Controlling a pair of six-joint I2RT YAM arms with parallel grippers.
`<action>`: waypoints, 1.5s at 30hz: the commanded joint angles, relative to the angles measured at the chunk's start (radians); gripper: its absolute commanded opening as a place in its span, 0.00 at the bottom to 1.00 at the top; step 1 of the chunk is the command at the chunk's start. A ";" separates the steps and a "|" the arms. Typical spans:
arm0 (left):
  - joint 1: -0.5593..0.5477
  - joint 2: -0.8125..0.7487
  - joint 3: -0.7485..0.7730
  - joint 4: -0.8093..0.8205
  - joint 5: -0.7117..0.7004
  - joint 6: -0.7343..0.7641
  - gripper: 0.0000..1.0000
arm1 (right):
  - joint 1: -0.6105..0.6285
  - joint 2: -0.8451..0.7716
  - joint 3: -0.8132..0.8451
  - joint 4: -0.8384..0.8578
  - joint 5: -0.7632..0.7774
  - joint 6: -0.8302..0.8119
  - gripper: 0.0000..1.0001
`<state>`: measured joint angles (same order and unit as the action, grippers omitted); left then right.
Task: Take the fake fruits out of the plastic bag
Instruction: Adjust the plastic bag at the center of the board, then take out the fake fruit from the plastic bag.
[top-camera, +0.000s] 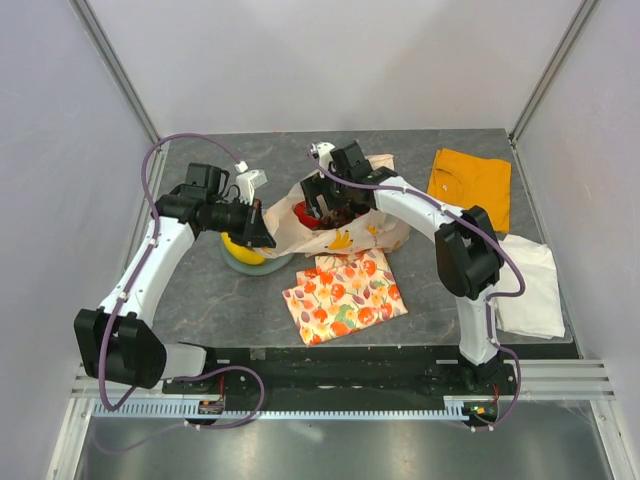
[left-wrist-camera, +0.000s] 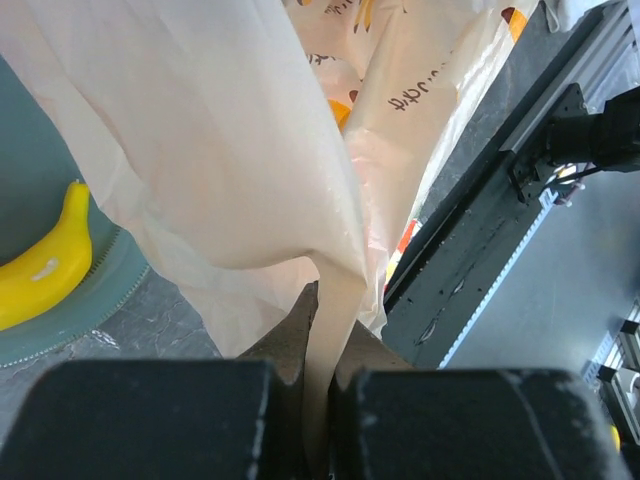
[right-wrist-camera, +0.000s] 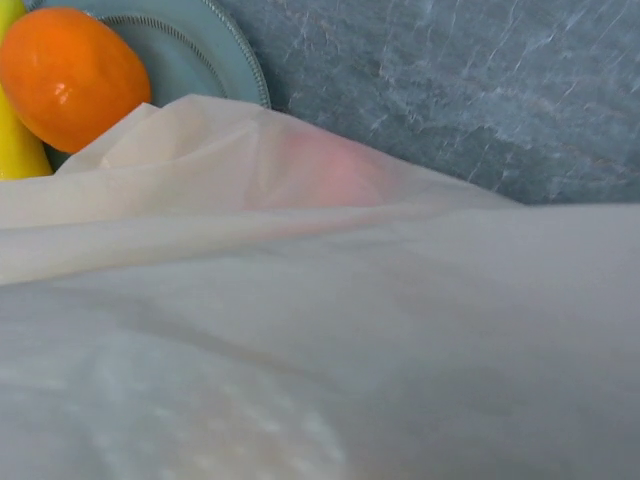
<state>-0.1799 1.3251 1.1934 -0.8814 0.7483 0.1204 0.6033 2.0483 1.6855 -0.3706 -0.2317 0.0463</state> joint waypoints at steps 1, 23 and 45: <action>0.003 -0.036 -0.008 0.032 -0.018 -0.024 0.02 | -0.010 -0.011 0.049 -0.019 -0.063 0.069 0.91; 0.005 -0.046 -0.014 0.033 0.057 -0.053 0.02 | -0.033 0.219 0.171 0.088 -0.063 0.365 0.95; -0.064 0.238 0.308 0.186 0.111 -0.155 0.02 | -0.315 -0.089 -0.010 -0.002 -0.098 0.034 0.18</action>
<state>-0.2108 1.4826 1.3788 -0.7807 0.8158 0.0467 0.3668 2.0655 1.6775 -0.3637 -0.2836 0.1955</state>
